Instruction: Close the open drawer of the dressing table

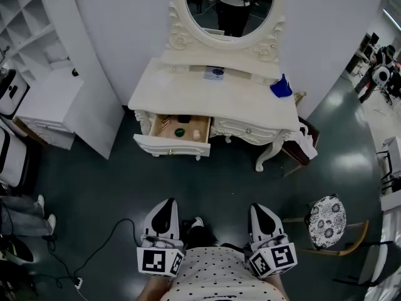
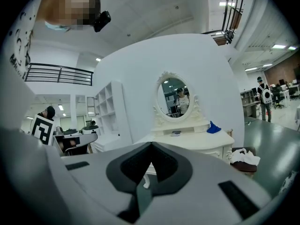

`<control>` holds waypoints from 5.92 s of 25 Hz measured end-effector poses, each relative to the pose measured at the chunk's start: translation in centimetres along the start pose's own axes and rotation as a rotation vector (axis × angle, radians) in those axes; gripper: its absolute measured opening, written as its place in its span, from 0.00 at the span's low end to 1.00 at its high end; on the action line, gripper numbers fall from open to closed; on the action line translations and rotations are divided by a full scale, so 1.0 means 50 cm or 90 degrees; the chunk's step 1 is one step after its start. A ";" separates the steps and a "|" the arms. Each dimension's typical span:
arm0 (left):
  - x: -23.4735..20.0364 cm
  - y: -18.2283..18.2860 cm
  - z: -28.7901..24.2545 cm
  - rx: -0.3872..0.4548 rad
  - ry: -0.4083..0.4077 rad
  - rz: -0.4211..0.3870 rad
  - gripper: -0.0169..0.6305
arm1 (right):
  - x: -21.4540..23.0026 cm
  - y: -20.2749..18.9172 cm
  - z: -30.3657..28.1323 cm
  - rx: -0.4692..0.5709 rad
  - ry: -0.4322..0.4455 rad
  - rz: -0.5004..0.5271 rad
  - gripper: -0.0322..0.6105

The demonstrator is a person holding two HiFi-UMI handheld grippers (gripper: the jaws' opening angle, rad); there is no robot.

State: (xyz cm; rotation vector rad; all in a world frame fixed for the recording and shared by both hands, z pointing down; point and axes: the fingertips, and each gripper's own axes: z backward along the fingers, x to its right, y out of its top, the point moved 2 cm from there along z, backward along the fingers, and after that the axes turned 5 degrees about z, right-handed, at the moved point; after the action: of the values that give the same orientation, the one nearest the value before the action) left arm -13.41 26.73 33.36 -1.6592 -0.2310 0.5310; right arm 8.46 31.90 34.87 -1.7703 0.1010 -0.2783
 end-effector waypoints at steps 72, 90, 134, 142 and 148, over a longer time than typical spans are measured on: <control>-0.398 0.045 -0.572 -0.038 0.173 0.000 0.04 | 0.236 0.087 -0.606 -0.100 0.004 0.001 0.06; -0.456 -0.216 -0.537 -0.318 0.120 0.062 0.04 | 0.258 0.090 -0.646 -0.137 -0.025 0.031 0.06; -0.492 -0.670 -0.585 -0.676 0.102 0.062 0.24 | 0.292 0.089 -0.640 -0.142 -0.090 0.022 0.06; -0.501 -0.667 -0.622 -0.672 0.093 0.059 0.24 | 0.304 0.094 -0.636 -0.137 -0.112 0.017 0.06; -0.504 -0.658 -0.658 -0.672 0.087 0.056 0.24 | 0.315 0.097 -0.630 -0.134 -0.129 0.014 0.06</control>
State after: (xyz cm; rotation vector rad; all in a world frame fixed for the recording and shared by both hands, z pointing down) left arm -15.05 -8.00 73.22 -2.7293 -0.3725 0.3636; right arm 16.45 -2.58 38.31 -1.9957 0.0036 -0.0731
